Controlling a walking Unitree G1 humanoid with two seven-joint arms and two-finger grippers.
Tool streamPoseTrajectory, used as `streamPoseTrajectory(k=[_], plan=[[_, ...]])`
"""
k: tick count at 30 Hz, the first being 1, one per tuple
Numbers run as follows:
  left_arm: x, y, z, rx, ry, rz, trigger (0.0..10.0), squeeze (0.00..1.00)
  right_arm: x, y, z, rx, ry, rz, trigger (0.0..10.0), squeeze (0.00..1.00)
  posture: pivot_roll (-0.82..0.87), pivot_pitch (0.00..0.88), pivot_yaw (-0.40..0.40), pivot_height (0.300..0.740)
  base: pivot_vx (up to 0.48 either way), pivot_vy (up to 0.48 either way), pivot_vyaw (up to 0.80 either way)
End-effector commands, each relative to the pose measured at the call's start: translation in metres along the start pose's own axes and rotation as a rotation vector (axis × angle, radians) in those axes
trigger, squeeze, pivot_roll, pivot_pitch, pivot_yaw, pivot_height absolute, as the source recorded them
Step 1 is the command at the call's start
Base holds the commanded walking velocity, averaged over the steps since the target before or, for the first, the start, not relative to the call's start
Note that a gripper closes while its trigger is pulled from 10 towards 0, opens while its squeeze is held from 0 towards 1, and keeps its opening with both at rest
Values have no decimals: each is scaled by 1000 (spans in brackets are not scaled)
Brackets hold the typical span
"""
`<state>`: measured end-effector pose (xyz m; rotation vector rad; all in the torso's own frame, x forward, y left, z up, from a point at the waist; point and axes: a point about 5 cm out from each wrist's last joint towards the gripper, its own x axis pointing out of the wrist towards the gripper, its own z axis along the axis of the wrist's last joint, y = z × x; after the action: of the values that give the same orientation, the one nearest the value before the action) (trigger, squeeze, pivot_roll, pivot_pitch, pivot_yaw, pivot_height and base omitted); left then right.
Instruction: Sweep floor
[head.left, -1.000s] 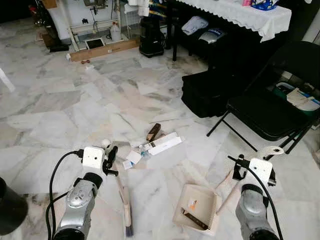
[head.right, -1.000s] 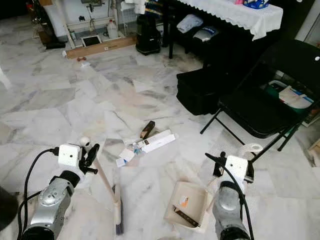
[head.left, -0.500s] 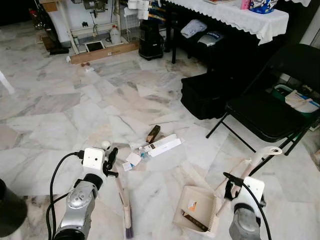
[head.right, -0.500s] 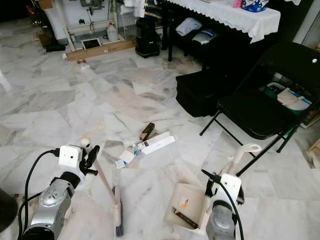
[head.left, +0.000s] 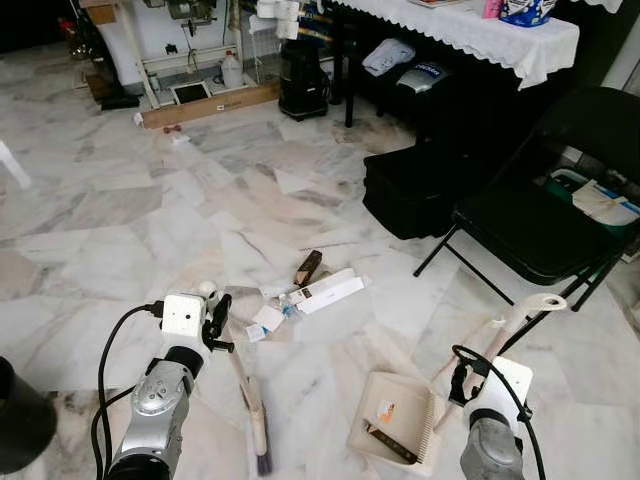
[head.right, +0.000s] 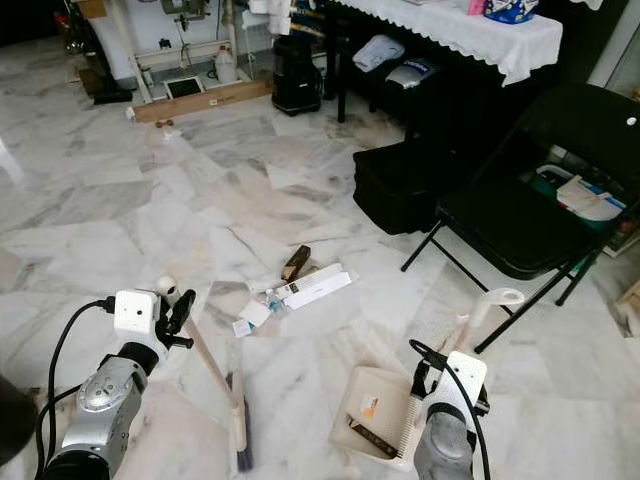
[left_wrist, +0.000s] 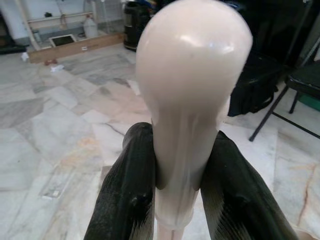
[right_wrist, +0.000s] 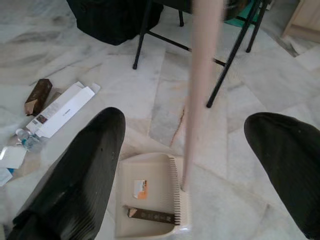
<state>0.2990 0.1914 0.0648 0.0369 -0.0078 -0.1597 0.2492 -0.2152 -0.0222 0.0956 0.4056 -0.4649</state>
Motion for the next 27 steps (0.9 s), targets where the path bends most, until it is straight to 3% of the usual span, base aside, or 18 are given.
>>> streamPoseTrajectory(k=[1,6,11,15,20,27], plan=[[0,7,2,18,7,20,10000,0,0,7,4,20,-23,19,10000,0,52,71,19,740,0,375,0],[8,10,17,35,-45,22,10000,0,0,9,7,21,-40,32,10000,0,53,72,21,740,0,384,-538],[15,9,33,47,-115,12,10000,0,0,10,9,18,-56,35,10000,0,54,71,21,740,0,316,0],[16,8,35,49,-122,8,10000,0,1,10,9,27,-51,29,10000,0,53,71,21,740,0,0,0],[16,9,36,39,-124,10,10000,0,1,11,10,34,-59,34,10000,0,53,71,21,740,0,0,-744],[16,8,39,53,-134,3,10000,0,1,12,12,22,-75,40,10000,0,53,71,21,740,0,284,-216]])
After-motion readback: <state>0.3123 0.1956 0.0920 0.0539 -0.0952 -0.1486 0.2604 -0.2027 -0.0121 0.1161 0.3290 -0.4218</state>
